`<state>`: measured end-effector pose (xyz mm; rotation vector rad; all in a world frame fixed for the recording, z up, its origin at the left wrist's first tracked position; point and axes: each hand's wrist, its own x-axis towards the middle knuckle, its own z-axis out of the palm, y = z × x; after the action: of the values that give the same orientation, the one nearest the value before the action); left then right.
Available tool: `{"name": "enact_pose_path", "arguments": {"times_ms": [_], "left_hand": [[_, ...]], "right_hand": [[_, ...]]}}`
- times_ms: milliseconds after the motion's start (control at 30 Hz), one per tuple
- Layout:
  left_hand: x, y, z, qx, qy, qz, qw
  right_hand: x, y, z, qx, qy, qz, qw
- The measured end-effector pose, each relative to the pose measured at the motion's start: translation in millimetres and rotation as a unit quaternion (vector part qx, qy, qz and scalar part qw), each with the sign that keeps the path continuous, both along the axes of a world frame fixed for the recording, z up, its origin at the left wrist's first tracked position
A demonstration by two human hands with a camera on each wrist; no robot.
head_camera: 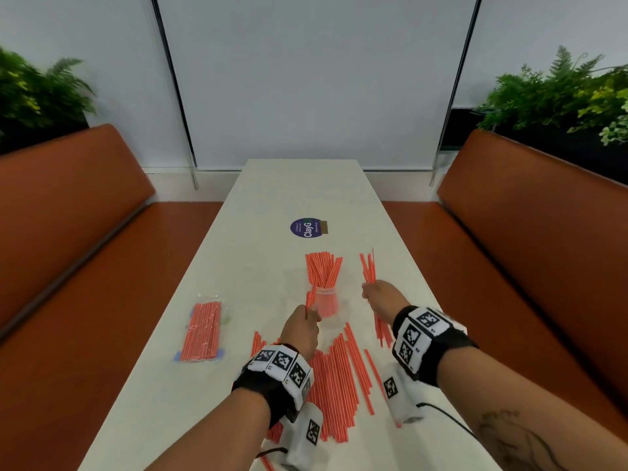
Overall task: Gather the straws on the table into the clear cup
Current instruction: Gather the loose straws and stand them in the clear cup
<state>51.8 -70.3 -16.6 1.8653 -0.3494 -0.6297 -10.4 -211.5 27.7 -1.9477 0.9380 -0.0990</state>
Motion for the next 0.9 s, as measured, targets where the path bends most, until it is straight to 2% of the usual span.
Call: {"name": "enact_pose_path", "arguments": {"times_ms": [100,200,267,333,400,567,733,800,900], "left_hand": [[7.8,4.5,6.7,-0.044,0.046,0.02,0.998],[15.9,6.6,9.6,-0.067,0.062,0.032,0.995],[20.0,7.9,8.3,-0.076,0.073,0.043,0.993],[23.2,9.9,6.3,-0.082,0.074,0.055,0.992],[27.4,11.1,2.9,-0.086,0.062,0.062,0.992],[27.8,11.2,-0.2,-0.091,0.063,0.058,0.992],[32.0,4.5,-0.1,-0.097,0.028,0.06,0.993],[35.4,-1.7,7.4,-0.102,0.024,0.052,0.993],[43.9,-15.3,26.7,-0.122,-0.008,0.054,0.991]], "right_hand": [[30.5,-7.6,22.7,-0.073,-0.027,0.015,0.997],[58.4,-9.8,36.6,-0.105,-0.13,0.034,0.985],[73.6,-7.6,36.6,-0.138,-0.191,0.023,0.972],[85.1,-3.2,28.0,-0.149,-0.207,0.02,0.967],[94.5,0.6,15.1,-0.144,-0.183,0.031,0.972],[97.9,4.8,-4.2,-0.172,-0.038,0.071,0.982],[87.0,1.4,4.5,-0.174,-0.009,0.034,0.984],[78.9,-3.7,3.8,-0.209,0.003,0.031,0.977],[63.3,-7.1,-3.7,-0.267,0.054,0.075,0.959]]}}
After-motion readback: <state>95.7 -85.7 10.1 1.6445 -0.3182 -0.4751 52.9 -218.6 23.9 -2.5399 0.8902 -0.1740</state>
